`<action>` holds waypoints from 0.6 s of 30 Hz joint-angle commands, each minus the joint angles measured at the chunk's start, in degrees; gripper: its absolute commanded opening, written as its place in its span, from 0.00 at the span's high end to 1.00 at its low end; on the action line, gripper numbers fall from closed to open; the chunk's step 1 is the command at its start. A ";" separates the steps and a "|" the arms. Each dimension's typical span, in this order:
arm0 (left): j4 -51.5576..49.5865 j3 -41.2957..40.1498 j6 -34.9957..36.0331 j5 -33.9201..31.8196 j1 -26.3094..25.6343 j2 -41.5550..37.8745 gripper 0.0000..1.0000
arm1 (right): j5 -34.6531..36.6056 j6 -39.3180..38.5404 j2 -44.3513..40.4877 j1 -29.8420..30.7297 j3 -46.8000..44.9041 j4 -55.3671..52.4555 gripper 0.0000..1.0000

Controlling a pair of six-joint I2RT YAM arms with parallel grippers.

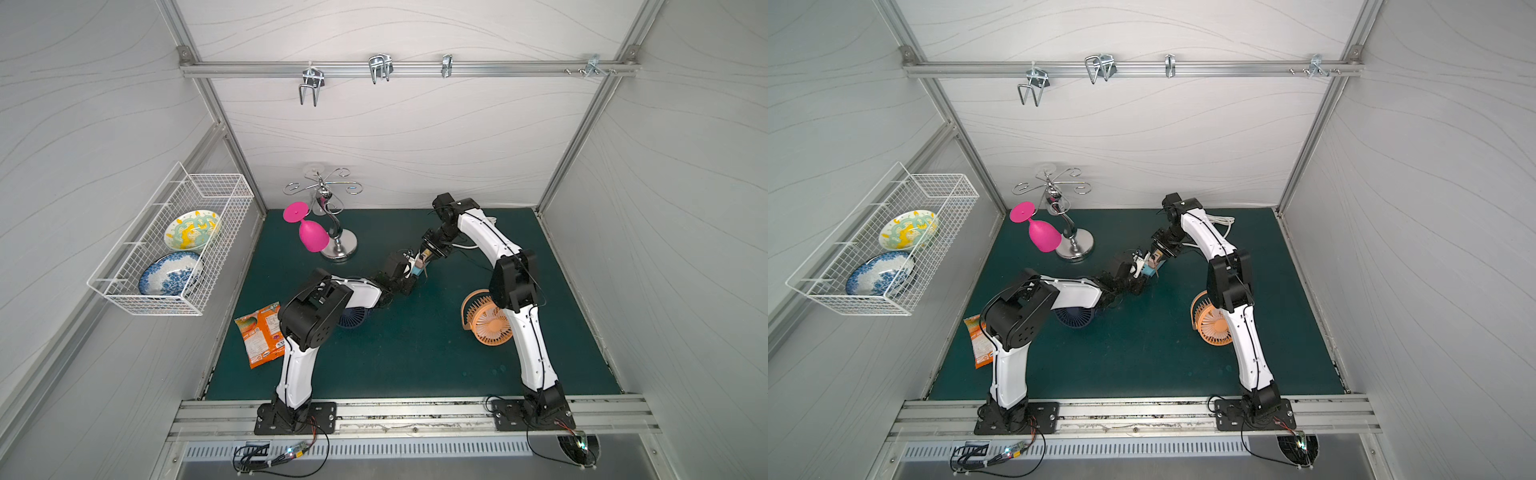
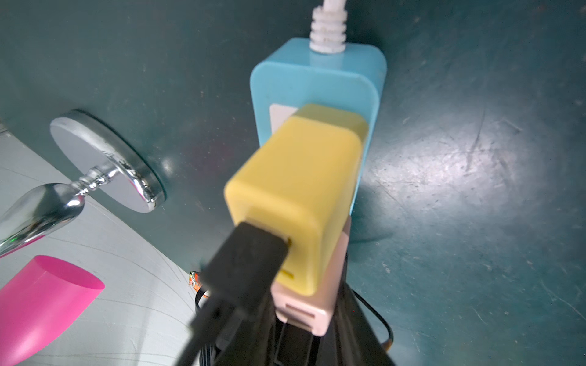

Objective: Unplug the desk fan from the power strip
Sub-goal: Remove the plug from the socket.

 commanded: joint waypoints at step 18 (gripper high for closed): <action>-2.19 1.15 -1.66 3.04 -1.27 2.56 0.87 | -1.34 0.23 0.31 0.43 5.49 -3.17 1.00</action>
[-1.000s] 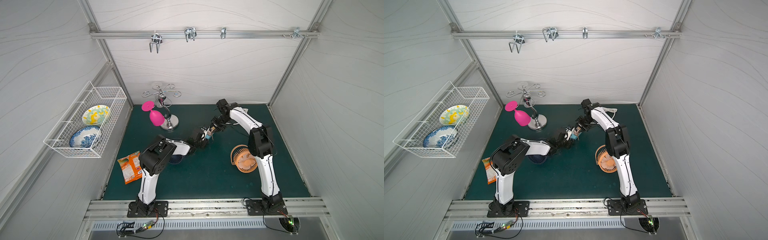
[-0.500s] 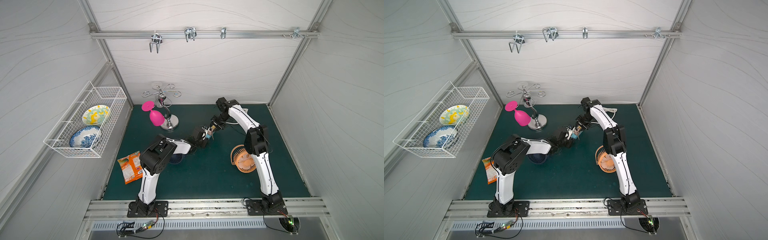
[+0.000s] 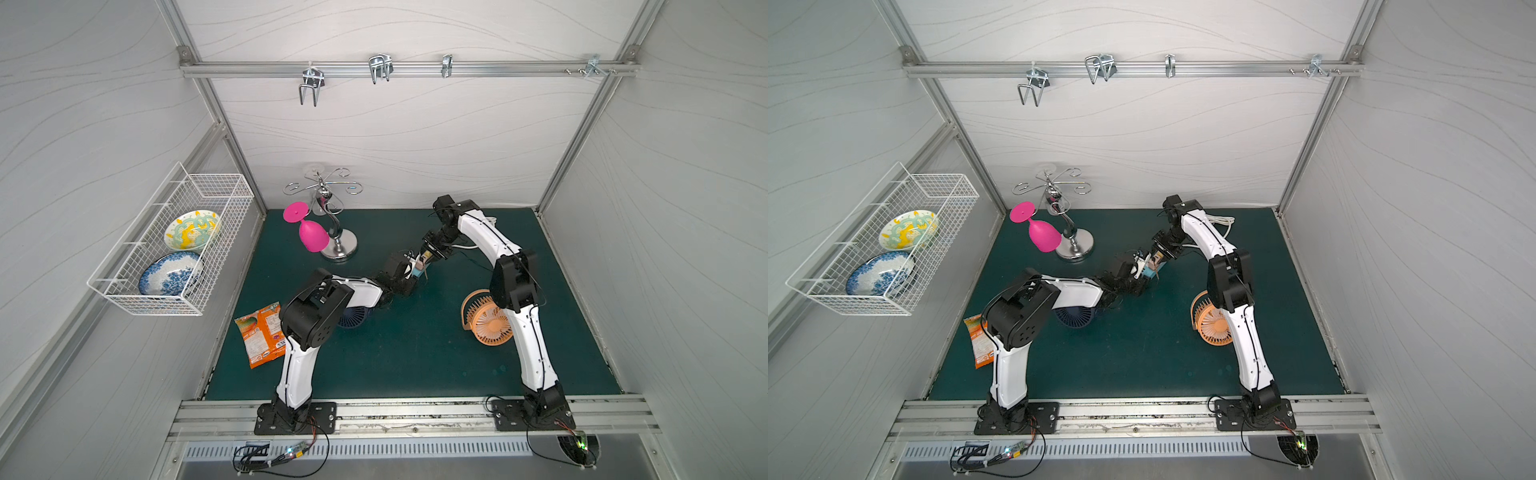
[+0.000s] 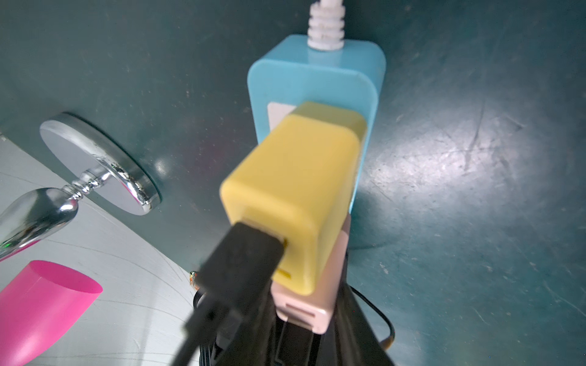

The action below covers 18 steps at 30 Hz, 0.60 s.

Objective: Unplug the desk fan from the power strip
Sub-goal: Remove the plug from the socket.

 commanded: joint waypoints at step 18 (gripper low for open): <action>-0.29 0.30 -1.61 3.59 -2.01 2.92 0.89 | 1.15 1.08 4.34 2.52 9.21 -7.06 1.00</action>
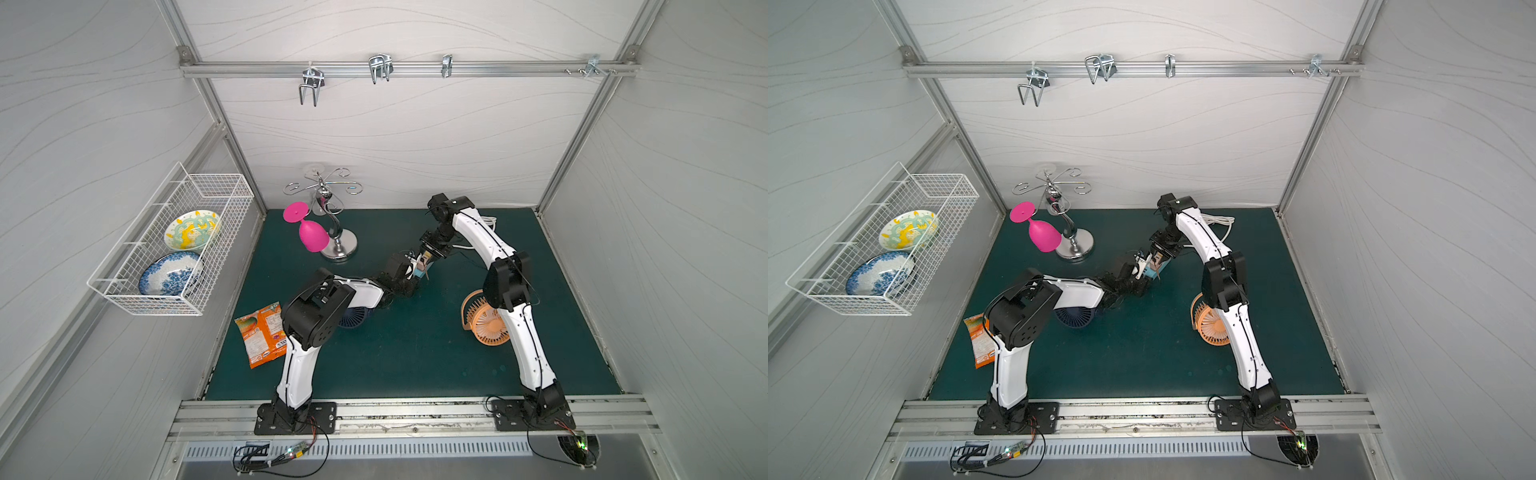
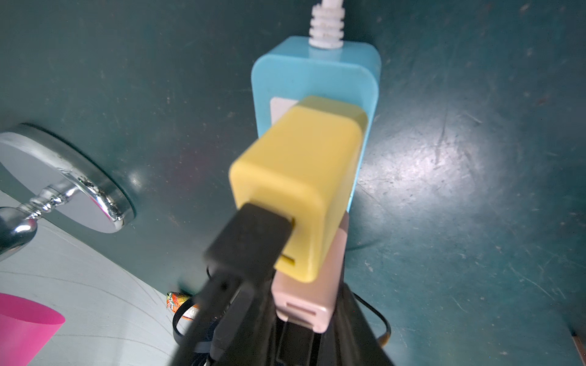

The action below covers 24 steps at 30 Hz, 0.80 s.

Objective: Unplug the desk fan from the power strip
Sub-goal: Remove the plug from the socket.

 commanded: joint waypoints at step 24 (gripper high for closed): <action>-0.46 -0.15 -0.63 2.30 -1.86 3.01 0.91 | -3.58 1.84 -2.75 0.66 -4.41 3.60 1.00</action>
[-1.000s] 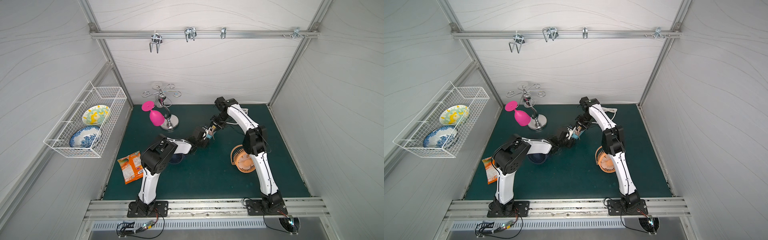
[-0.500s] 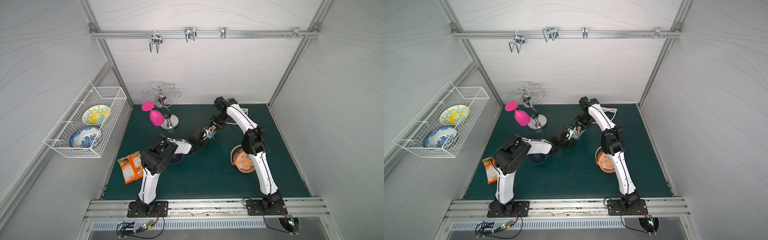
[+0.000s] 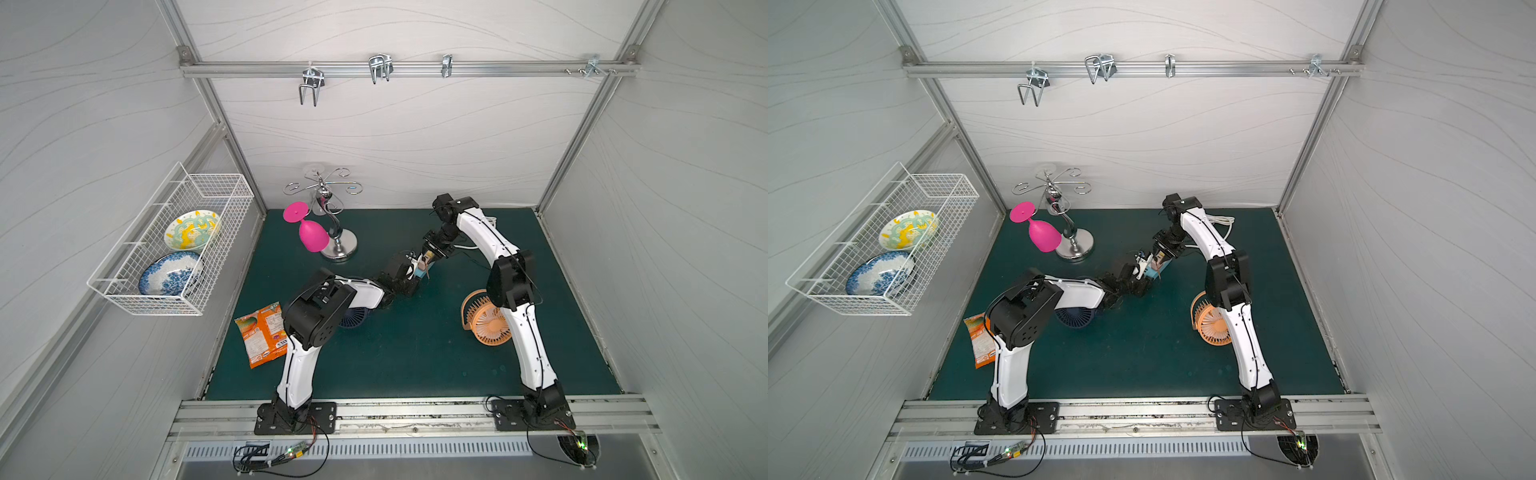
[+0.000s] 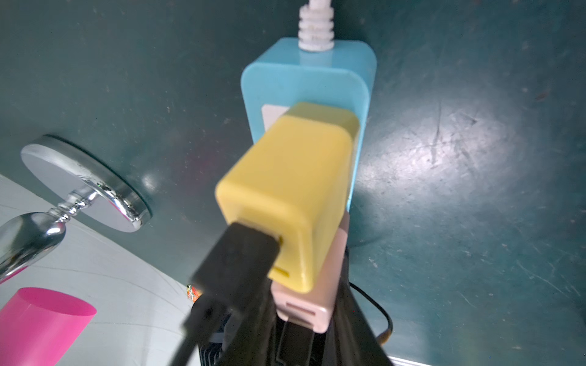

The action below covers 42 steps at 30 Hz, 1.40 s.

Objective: Unplug the desk fan from the power strip
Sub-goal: Remove the plug from the socket.

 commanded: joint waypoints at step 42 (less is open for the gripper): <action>-2.09 -0.56 -0.38 1.17 -1.59 1.58 0.95 | 0.77 -0.49 -7.31 3.28 -10.71 7.47 1.00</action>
